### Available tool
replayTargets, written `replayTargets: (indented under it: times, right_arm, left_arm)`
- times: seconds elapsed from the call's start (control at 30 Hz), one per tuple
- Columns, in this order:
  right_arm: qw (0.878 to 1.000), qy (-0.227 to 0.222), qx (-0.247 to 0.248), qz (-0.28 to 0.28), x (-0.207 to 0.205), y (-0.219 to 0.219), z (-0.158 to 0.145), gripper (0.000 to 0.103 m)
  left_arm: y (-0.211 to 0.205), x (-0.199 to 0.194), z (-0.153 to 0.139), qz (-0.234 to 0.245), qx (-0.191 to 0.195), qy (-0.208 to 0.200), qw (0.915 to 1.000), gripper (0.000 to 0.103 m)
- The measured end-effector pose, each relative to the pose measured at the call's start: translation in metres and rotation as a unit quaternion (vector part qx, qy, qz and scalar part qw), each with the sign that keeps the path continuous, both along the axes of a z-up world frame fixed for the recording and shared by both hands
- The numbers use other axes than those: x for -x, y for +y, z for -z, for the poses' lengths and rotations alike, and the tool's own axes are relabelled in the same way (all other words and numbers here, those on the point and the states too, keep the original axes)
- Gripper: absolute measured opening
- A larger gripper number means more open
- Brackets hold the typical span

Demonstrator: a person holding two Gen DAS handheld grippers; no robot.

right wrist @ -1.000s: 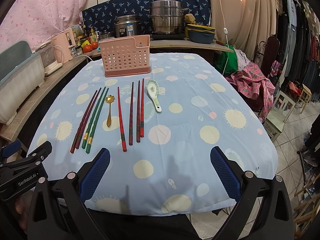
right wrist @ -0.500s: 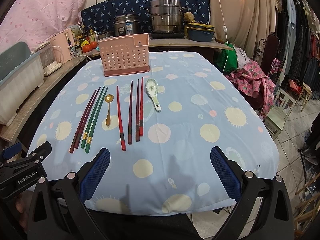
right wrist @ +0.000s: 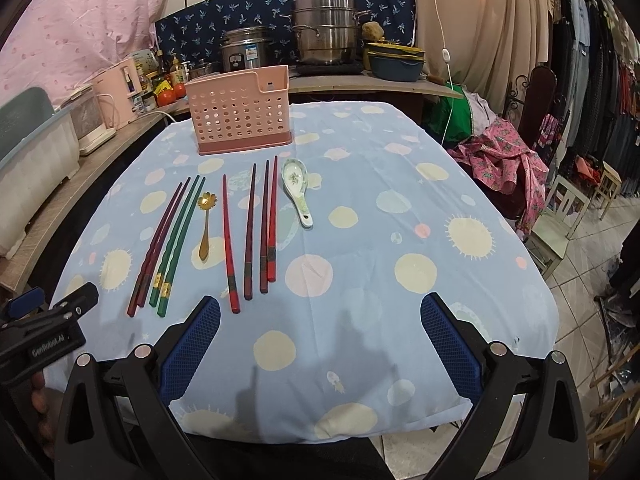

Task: Organize utensils
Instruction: 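Close the left tool on a dark red chopstick while the right tool approaches the white spoon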

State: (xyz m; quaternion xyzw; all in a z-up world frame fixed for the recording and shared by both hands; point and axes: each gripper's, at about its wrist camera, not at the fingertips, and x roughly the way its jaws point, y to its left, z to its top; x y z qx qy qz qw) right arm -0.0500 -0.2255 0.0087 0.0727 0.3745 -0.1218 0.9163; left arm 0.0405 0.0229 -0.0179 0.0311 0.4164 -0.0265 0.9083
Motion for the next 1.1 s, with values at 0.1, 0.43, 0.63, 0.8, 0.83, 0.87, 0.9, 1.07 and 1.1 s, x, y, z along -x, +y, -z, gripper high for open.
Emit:
replayTargets:
  times: [0.1, 0.43, 0.63, 0.8, 0.83, 0.87, 0.9, 1.07, 1.1]
  right_arm:
    - [1.0, 0.005, -0.003, 0.001, -0.007, -0.003, 0.004, 0.096]
    - [1.0, 0.012, -0.007, -0.001, -0.032, -0.005, 0.011, 0.096]
    - [1.0, 0.018, -0.008, -0.003, -0.042, -0.004, 0.016, 0.096]
    - [1.0, 0.025, -0.009, -0.005, -0.048, -0.003, 0.02, 0.096]
    - [1.0, 0.026, -0.009, -0.006, -0.049, -0.003, 0.021, 0.096]
    - [1.0, 0.027, -0.01, -0.006, -0.05, -0.003, 0.021, 0.096]
    - [1.0, 0.028, -0.01, -0.007, -0.051, -0.003, 0.022, 0.095]
    - [0.999, 0.029, -0.011, -0.008, -0.062, -0.006, 0.024, 0.082]
    - [0.999, 0.028, -0.011, -0.009, -0.066, -0.007, 0.024, 0.076]
  left_arm:
    - [0.001, -0.012, 0.008, 0.0, 0.003, 0.008, 1.0, 0.096]
    - [-0.005, -0.041, 0.035, 0.024, 0.008, 0.039, 0.9989, 0.075]
    - [-0.008, -0.048, 0.045, 0.035, 0.013, 0.053, 0.9979, 0.069]
    - [-0.009, -0.048, 0.049, 0.04, 0.012, 0.057, 0.9975, 0.064]
    - [-0.009, -0.048, 0.05, 0.039, 0.011, 0.056, 0.9976, 0.061]
    - [-0.008, -0.047, 0.049, 0.038, 0.011, 0.056, 0.9976, 0.058]
    - [-0.007, -0.047, 0.049, 0.038, 0.013, 0.056, 0.9976, 0.057]
    - [-0.003, -0.051, 0.047, 0.04, 0.021, 0.054, 0.9975, 0.03]
    - [-0.003, -0.052, 0.047, 0.04, 0.021, 0.054, 0.9975, 0.028]
